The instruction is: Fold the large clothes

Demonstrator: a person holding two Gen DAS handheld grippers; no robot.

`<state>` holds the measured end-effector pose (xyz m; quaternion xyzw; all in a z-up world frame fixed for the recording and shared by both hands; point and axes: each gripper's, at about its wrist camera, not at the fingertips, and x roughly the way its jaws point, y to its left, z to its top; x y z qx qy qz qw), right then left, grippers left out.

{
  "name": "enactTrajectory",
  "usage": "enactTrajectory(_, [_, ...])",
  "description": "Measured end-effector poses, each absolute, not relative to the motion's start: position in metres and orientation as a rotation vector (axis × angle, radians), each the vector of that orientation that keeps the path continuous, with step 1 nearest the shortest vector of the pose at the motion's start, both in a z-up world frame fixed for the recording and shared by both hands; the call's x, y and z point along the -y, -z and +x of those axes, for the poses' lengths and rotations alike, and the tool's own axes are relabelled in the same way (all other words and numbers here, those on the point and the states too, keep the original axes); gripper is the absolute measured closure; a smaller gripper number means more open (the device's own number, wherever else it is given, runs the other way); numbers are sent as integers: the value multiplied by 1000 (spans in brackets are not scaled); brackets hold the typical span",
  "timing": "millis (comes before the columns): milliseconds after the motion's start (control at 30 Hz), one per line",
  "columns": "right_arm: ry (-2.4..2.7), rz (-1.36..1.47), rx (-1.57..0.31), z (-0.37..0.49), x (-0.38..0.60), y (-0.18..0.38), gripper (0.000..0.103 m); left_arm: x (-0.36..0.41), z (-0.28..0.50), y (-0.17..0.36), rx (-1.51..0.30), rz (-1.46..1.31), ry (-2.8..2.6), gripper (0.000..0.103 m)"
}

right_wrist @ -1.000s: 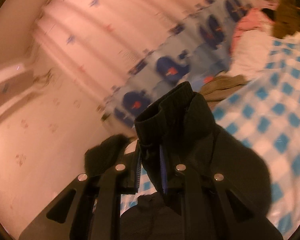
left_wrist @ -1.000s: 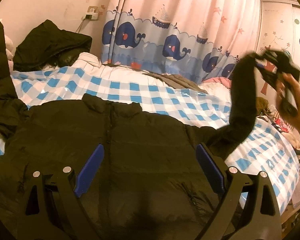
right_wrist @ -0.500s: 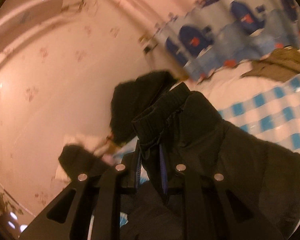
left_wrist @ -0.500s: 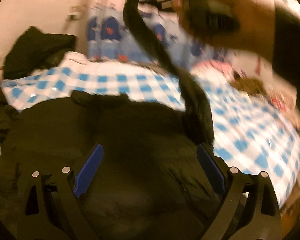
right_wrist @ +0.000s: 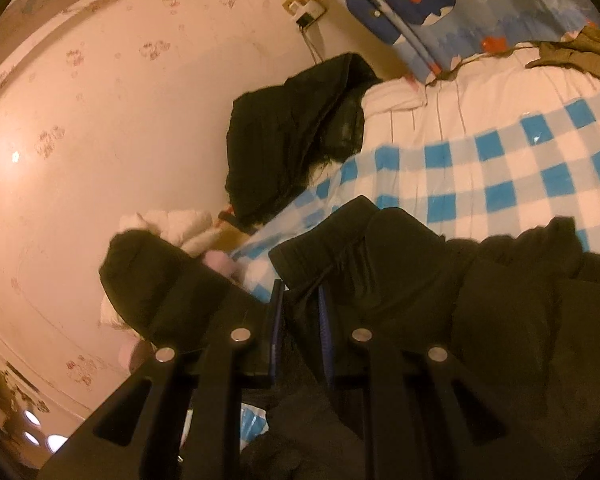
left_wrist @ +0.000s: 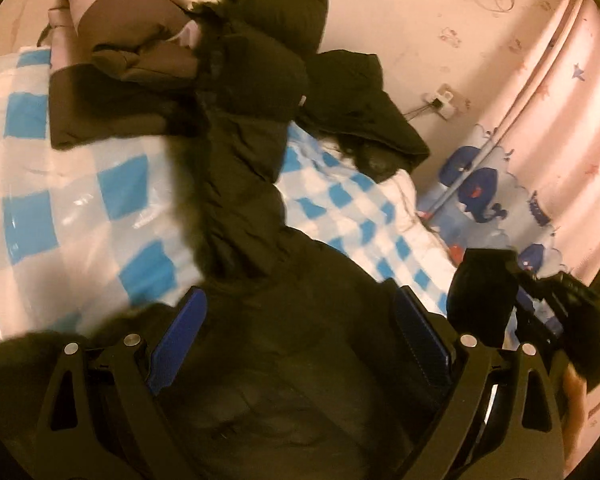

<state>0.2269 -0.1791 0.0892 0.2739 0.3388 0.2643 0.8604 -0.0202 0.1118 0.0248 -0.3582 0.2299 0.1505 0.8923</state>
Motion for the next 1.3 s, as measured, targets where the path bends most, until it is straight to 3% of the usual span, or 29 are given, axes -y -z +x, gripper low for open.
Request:
enactTrajectory(233, [-603,520,-778,224,137,-42,86,-114,-10,-36,-487,-609,-334,12])
enactTrajectory(567, [-630,440,-874,231,87,26,86,-137,-8,-34,-490,-678,-359,12])
enactTrajectory(1100, [-776,354,-941,234,34,50,86,-134,-4,-29,-509,-682,-342,12])
enactTrajectory(1167, [-798,351,-1047,240,23,62,68,-134,-2,-27,-517,-685,-337,12])
enactTrajectory(1200, [-799,357,-1101,243,20,67,46,-135,-2,-27,-522,-688,-336,12])
enactTrajectory(1300, [-773,375,-1079,232,38,50,44,-138,1,-23,-540,-702,-328,12])
